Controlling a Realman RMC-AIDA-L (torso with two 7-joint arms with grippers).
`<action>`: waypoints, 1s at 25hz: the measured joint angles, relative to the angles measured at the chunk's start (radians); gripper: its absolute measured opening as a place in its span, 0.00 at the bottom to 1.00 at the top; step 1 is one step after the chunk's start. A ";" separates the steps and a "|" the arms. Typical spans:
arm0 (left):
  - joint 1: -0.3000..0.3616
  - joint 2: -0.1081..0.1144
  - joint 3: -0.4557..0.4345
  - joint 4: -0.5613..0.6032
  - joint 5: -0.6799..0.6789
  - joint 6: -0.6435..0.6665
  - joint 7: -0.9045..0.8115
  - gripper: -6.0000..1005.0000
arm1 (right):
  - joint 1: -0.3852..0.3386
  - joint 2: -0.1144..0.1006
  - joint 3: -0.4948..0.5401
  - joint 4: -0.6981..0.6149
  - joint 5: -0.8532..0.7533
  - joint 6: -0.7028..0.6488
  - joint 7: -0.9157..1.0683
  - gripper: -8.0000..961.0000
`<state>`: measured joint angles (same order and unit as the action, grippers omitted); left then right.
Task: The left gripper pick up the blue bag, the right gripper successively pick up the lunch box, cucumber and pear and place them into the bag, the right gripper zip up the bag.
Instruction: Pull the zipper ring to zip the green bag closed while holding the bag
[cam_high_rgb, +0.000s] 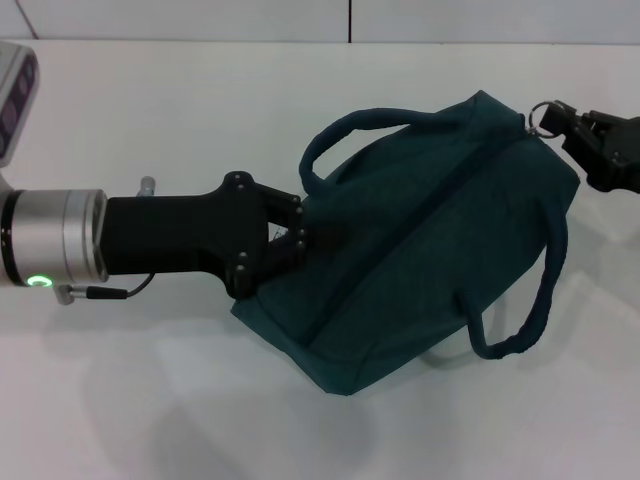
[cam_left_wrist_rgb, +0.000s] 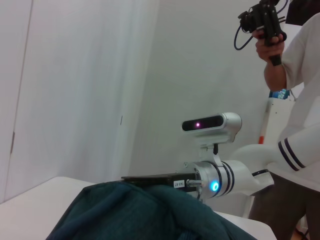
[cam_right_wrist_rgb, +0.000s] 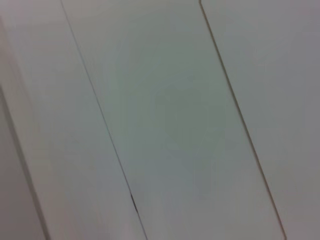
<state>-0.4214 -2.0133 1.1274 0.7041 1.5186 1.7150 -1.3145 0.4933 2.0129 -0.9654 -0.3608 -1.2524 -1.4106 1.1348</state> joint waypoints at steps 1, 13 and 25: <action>0.000 0.000 0.000 0.000 0.000 0.000 0.000 0.05 | 0.000 0.000 -0.001 0.000 0.001 0.002 -0.001 0.10; 0.001 0.012 -0.041 -0.010 0.005 0.027 0.000 0.05 | -0.001 0.001 -0.003 0.010 0.038 0.065 -0.026 0.11; -0.010 -0.008 -0.049 -0.016 0.015 -0.013 -0.001 0.05 | 0.001 0.003 -0.032 0.015 0.035 0.062 -0.030 0.11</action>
<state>-0.4316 -2.0216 1.0788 0.6884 1.5338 1.7018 -1.3150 0.4939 2.0155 -0.9973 -0.3455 -1.2177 -1.3484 1.1045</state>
